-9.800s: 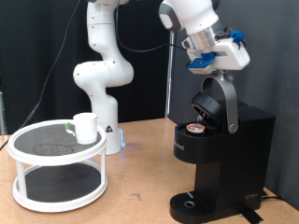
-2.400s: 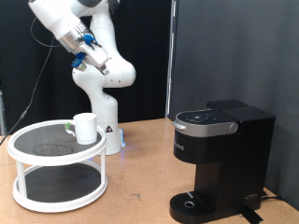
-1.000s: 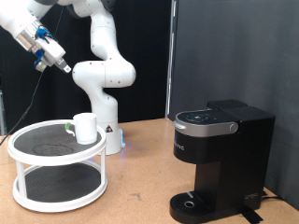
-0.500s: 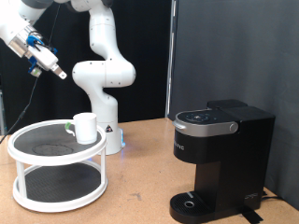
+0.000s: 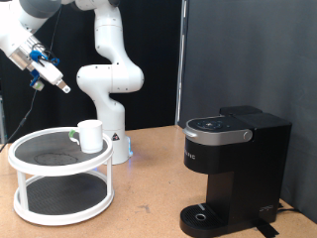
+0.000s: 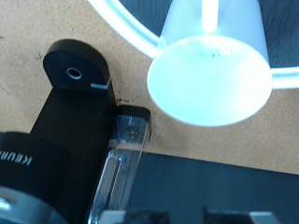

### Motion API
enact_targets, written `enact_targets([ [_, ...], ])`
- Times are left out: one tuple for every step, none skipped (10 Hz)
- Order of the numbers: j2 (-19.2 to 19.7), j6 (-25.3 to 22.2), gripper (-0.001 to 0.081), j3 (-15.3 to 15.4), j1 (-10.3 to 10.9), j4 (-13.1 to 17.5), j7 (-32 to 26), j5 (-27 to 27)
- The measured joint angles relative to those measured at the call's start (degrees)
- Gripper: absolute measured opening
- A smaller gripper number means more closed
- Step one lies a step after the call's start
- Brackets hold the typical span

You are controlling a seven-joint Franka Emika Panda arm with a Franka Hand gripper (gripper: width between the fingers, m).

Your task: Make a cup of coffee with the keurig machine

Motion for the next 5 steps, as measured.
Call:
enact_targets([
  [0.3, 1.5, 0.0000, 0.0, -0.1, -0.8, -0.1, -0.4],
  [0.7, 3.0, 0.0110, 0.0, -0.1, -1.8, -0.3, -0.7],
  [1.3, 4.2, 0.0293, -0.1, -0.2, -2.7, -0.6, -0.9],
  [2.1, 5.2, 0.0293, -0.1, -0.2, -3.7, -0.8, -1.1],
  [3.0, 6.3, 0.0429, -0.1, -0.2, -4.7, -1.1, -1.5],
])
